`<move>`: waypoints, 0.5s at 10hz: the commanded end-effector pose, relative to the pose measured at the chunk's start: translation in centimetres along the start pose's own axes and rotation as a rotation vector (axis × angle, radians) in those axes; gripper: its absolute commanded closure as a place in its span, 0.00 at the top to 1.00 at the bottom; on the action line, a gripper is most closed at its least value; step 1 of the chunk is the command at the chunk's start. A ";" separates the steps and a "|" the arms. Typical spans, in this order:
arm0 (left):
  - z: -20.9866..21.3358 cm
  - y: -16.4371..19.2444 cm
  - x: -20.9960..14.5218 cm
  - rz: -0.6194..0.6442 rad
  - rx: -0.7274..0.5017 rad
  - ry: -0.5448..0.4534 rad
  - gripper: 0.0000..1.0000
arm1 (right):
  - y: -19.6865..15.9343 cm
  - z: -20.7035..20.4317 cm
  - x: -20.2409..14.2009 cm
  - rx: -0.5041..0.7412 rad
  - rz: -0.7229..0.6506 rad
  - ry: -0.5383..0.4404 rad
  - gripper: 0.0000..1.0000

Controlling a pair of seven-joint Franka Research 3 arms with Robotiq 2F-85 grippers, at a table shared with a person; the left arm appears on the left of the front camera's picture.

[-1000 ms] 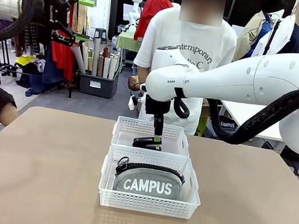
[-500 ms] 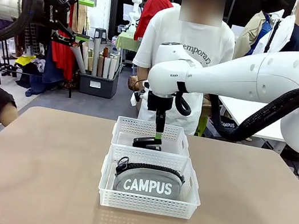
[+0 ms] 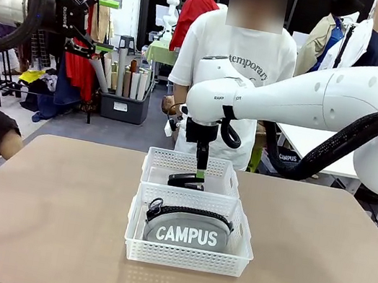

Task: Distribute items into two baskets.
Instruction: Place the picked Stapler into the Organizing basket as instructed by the person.

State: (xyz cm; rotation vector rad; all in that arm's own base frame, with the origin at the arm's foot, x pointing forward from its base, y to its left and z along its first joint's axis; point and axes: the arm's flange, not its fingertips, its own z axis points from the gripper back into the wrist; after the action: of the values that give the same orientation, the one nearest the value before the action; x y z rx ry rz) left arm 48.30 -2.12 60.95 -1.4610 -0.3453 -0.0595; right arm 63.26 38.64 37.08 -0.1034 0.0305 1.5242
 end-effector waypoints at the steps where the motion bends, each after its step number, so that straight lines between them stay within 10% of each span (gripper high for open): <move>1: 0.0 -0.2 0.0 0.001 -0.002 0.000 1.00 | -0.1 0.2 0.0 -0.017 0.004 0.004 1.00; 5: 0.0 -0.2 0.0 0.001 -0.002 0.000 1.00 | 0.3 2.4 -1.3 0.085 -0.044 -0.079 1.00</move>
State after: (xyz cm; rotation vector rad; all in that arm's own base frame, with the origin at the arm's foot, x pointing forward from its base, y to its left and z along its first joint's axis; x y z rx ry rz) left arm 48.30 -2.12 60.95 -1.4610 -0.3453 -0.0595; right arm 63.00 38.21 37.84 -0.0249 0.0389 1.4929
